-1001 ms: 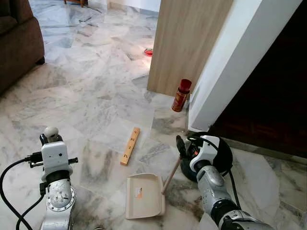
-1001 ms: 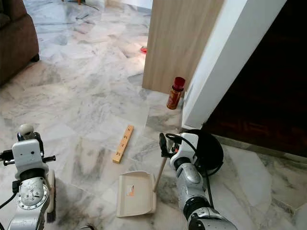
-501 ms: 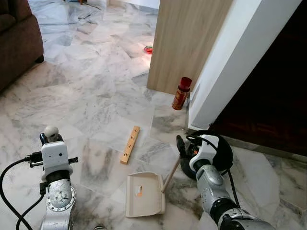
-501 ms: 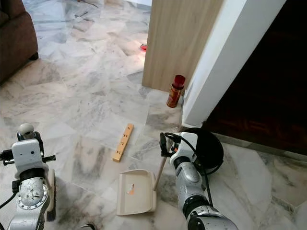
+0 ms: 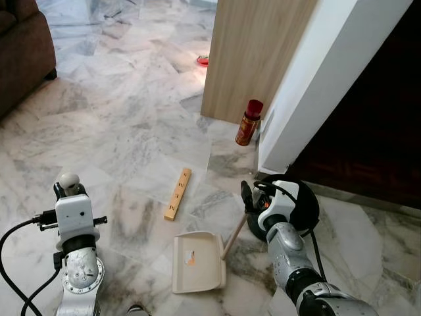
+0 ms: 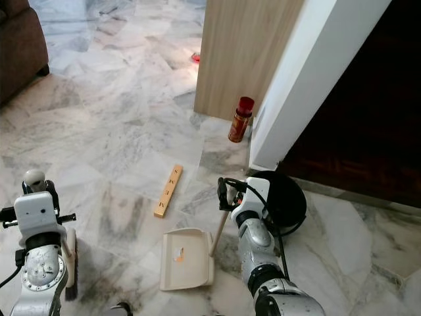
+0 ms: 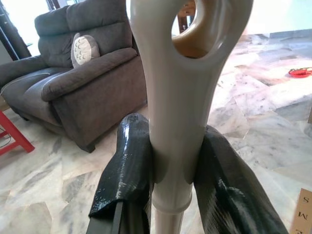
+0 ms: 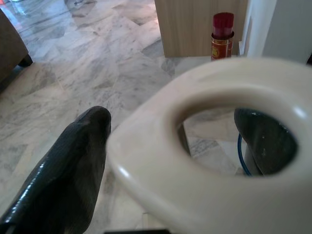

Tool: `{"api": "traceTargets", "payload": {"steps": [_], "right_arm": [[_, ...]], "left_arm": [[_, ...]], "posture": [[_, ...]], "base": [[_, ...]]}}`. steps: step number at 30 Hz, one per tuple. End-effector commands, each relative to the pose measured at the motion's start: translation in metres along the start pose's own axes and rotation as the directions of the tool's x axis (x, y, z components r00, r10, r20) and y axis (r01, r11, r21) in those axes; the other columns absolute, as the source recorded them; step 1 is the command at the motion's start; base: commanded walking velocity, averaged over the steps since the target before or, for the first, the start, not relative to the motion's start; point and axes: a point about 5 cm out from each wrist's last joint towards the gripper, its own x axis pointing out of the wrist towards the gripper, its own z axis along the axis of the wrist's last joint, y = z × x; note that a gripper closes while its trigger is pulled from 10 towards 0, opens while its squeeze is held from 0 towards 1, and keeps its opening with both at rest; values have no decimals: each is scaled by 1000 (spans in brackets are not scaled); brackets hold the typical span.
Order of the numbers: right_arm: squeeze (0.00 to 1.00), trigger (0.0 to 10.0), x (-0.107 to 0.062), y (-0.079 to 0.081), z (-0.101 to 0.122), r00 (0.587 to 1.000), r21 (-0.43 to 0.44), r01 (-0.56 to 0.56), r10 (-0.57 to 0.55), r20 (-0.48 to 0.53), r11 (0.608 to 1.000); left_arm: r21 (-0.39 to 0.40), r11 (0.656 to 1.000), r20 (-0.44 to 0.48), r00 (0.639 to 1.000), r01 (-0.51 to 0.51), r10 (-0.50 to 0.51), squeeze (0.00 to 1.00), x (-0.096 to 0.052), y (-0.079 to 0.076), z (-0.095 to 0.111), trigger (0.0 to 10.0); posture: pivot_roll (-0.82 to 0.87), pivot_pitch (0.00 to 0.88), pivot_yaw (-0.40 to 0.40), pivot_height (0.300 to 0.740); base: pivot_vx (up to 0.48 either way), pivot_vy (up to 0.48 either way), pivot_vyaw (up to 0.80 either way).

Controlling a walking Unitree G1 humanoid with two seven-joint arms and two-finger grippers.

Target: Sweep floor

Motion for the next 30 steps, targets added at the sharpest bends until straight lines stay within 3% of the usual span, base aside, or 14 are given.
{"api": "traceTargets", "payload": {"steps": [1, 8, 9, 10, 30], "right_arm": [[0, 10000, -3, -5, -3, 1000, 2, 21, -21, -9, 1000], [0, 10000, -4, -6, -6, 999, 3, 39, -39, -9, 999], [0, 3529, -5, -7, -5, 999, 5, 49, -49, -4, 999], [0, 0, -5, -7, -5, 998, 12, 56, -56, 3, 998], [0, 0, -3, -7, -2, 999, 32, 36, -36, 19, 999]], "left_arm": [[7, 1000, 33, 999, 4, -4, 0, 0, -1, 7, 10000], [12, 1000, 29, 1000, 5, -5, 0, -3, 2, 8, 10000], [13, 1000, 31, 1000, 5, -5, 0, -2, 2, 8, 10000], [13, 1000, 32, 999, 5, -6, 0, -2, 2, 9, 10000], [13, 1000, 49, 999, 15, -15, 0, 4, -2, 12, 10000]], "posture": [[195, 184, -152, 740], [198, 192, -149, 740], [199, 192, -148, 740], [199, 192, -148, 740], [199, 169, -144, 740]], "base": [[0, 0, 0], [0, 0, 0], [0, 0, 0], [0, 0, 0], [0, 0, 0]]}}
